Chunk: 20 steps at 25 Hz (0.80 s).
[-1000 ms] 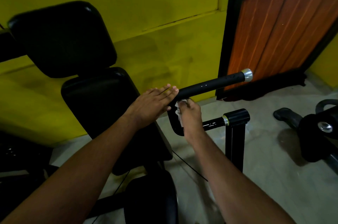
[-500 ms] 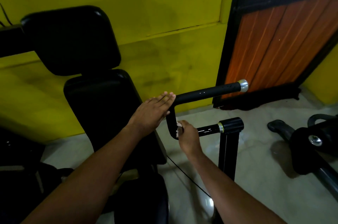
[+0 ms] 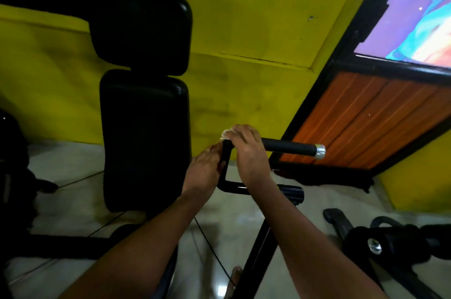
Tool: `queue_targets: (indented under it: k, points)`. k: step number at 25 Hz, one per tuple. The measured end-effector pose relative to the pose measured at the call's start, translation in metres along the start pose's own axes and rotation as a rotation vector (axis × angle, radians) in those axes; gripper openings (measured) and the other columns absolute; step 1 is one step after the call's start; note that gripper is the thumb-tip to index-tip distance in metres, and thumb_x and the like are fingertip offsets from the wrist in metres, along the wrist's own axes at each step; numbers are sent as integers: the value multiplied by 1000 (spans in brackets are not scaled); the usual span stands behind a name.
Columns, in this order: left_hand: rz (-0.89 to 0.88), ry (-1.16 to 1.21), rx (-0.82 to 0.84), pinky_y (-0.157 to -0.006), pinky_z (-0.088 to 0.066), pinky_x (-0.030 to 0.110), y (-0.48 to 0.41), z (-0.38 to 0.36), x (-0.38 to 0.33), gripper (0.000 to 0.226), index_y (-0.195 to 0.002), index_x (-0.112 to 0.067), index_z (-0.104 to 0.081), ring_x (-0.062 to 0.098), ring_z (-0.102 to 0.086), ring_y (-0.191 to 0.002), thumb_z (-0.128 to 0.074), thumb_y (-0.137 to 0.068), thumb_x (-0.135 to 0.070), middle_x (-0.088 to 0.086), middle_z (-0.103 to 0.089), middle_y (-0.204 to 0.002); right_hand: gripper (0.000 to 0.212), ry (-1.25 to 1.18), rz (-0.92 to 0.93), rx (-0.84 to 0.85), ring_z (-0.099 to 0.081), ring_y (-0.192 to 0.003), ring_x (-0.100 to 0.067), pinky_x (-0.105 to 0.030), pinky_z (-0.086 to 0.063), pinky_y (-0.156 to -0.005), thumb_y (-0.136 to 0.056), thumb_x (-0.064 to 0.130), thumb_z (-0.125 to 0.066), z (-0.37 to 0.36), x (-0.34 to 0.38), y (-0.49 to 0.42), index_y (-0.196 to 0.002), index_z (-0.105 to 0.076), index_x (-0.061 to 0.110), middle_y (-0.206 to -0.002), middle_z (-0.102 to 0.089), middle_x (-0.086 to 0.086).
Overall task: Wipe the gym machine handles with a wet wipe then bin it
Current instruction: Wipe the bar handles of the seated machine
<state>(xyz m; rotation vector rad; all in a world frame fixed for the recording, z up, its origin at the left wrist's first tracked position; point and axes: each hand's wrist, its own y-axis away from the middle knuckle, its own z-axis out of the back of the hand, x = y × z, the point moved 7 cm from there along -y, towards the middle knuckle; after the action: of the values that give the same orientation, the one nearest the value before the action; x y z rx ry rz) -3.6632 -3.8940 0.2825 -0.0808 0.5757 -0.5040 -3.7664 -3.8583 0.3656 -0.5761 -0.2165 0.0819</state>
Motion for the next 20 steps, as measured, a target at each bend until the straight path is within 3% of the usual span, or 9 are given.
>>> queue_targets:
  k: [3, 5, 9, 12, 13, 16, 19, 20]
  points:
    - [34, 52, -41, -89, -47, 33, 7, -4, 1, 40, -138, -24, -47, 20, -56, -114, -51, -98, -27, -3, -58, -130, 32, 206, 245, 229, -55, -122, -35, -47, -45, -101, -83, 11, -66, -30, 12, -2, -115, -68, 12, -127, -60, -12]
    - [76, 140, -36, -89, -48, 36, 14, -9, 1, 49, -145, -21, -41, 23, -56, -114, -51, -97, -22, 1, -57, -133, 35, 250, 387, 241, -55, -122, -34, -44, -48, -100, -88, 13, -50, -30, 7, 0, -121, -64, 11, -128, -59, -11]
    - [115, 206, -30, -108, -38, 37, 14, -11, -4, 55, -150, -8, -35, 27, -44, -135, -51, -98, -15, 10, -46, -149, 41, 230, 100, 257, -52, -122, -34, -43, -45, -104, -88, 4, -49, -20, -11, -14, -129, -58, 7, -128, -56, -14]
    - [82, 182, -33, -108, -39, 37, 11, -10, -1, 52, -149, -6, -37, 29, -47, -132, -49, -100, -16, 12, -48, -147, 38, 188, 260, 235, -56, -117, -36, -43, -48, -99, -87, 10, -44, -21, -1, -7, -120, -63, 4, -124, -60, -16]
    - [72, 170, -21, -109, -37, 36, 11, -10, -2, 52, -150, -5, -35, 28, -45, -134, -48, -101, -17, 12, -46, -149, 37, 154, 215, 261, -55, -118, -35, -43, -49, -97, -88, 8, -46, -19, -12, -8, -122, -62, 6, -125, -59, -15]
    - [62, 163, -18, -111, -32, 33, 11, -8, -4, 54, -153, -6, -28, 25, -38, -140, -45, -103, -20, 9, -38, -154, 41, 87, -104, 257, -52, -122, -34, -42, -45, -100, -88, 0, -50, -10, -29, -9, -128, -58, 5, -129, -57, -14]
    - [55, 169, -15, -111, -34, 33, 10, -7, -2, 56, -154, -10, -24, 23, -37, -141, -44, -104, -22, 7, -35, -156, 44, 148, 172, 135, -53, -120, -31, -39, -46, -102, -89, 8, -40, -4, -14, 6, -129, -57, 3, -128, -59, -14]
    - [47, 176, -7, -111, -34, 33, 9, -7, -2, 56, -155, -11, -23, 21, -36, -141, -43, -104, -24, 5, -34, -157, 41, 92, 159, 107, -52, -120, -29, -38, -45, -102, -92, 9, -42, -1, -21, 10, -129, -57, 4, -128, -59, -13]
